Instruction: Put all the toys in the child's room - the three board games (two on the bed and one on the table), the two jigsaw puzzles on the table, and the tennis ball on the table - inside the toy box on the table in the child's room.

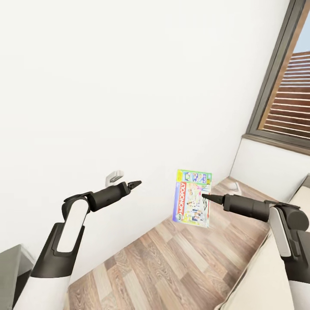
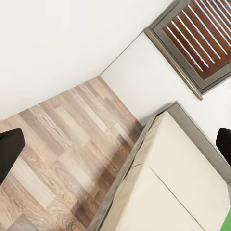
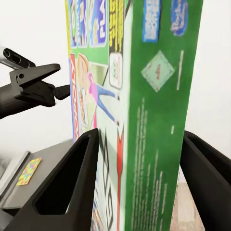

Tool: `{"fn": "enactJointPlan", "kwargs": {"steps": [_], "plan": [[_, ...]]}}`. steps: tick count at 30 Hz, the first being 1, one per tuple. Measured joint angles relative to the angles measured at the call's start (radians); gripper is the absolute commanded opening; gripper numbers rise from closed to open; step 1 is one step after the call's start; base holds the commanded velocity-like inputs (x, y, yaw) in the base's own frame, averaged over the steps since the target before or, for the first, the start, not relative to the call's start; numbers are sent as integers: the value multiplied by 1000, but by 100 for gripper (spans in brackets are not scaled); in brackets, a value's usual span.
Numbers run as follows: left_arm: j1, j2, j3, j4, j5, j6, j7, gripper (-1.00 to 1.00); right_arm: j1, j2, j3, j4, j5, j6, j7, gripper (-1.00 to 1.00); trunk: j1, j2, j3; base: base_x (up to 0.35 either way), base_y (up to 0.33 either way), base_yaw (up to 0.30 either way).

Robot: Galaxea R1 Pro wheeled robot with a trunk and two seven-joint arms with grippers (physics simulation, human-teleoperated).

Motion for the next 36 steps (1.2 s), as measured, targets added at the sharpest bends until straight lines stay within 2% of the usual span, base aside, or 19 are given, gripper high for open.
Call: {"fn": "enactJointPlan", "kwargs": {"steps": [36], "plan": [[0,0,1,0,0,0,0,100,0,0,-1,-3,0,0,0,-100,0,0,0,0,0,300]]}}
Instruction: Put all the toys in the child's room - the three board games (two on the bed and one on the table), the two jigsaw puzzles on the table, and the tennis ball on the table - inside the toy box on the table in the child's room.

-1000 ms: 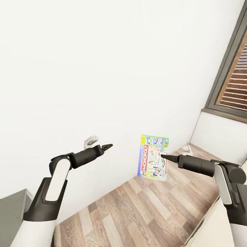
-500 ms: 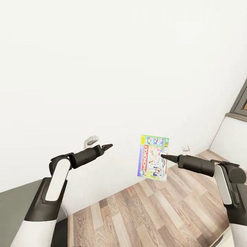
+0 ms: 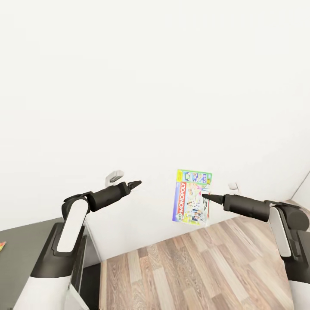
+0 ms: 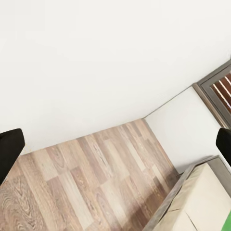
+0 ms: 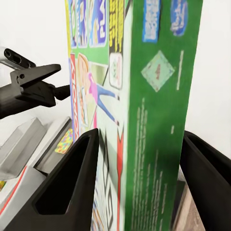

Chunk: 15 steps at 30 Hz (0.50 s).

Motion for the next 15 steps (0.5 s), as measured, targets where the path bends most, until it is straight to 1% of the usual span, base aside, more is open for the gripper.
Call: {"fn": "enactJointPlan", "kwargs": {"steps": [15], "plan": [[0,0,0,0,0,0,0,100,0,0,0,0,0,0,0,-100,0,0,0,0,0,300]]}}
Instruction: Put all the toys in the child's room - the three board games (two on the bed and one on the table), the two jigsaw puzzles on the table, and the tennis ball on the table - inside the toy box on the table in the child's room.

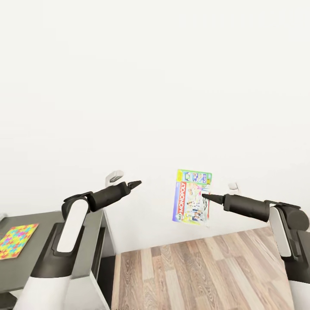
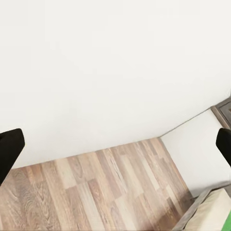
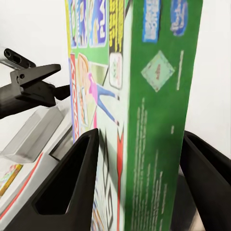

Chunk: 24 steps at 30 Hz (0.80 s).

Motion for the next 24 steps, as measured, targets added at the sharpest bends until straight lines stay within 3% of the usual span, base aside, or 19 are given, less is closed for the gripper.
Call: {"fn": "enactJointPlan", "kwargs": {"steps": [24], "plan": [[0,0,1,0,0,0,1,100,1,0,0,0,0,0,0,-100,0,0,0,0,0,300]]}}
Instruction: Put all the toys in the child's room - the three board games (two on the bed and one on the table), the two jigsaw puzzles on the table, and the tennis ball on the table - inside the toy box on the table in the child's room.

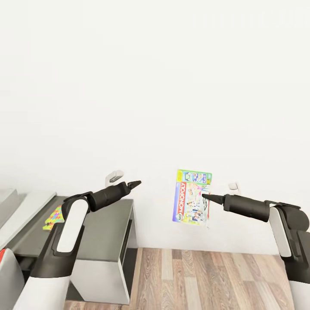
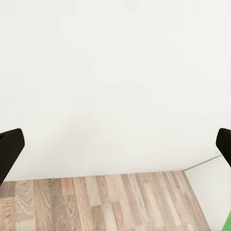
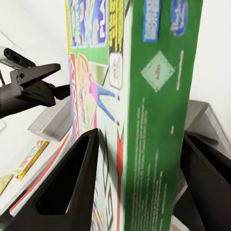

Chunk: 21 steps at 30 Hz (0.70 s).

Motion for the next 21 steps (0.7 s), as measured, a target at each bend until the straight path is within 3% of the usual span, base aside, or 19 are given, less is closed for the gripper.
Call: {"fn": "enactJointPlan", "kwargs": {"steps": [11,21], "plan": [[0,0,3,0,0,0,0,100,0,0,0,-2,0,0,0,-100,0,0,0,0,0,300],[2,-2,39,0,6,1,-2,100,0,0,1,-2,0,0,0,-100,0,0,0,0,0,300]]}}
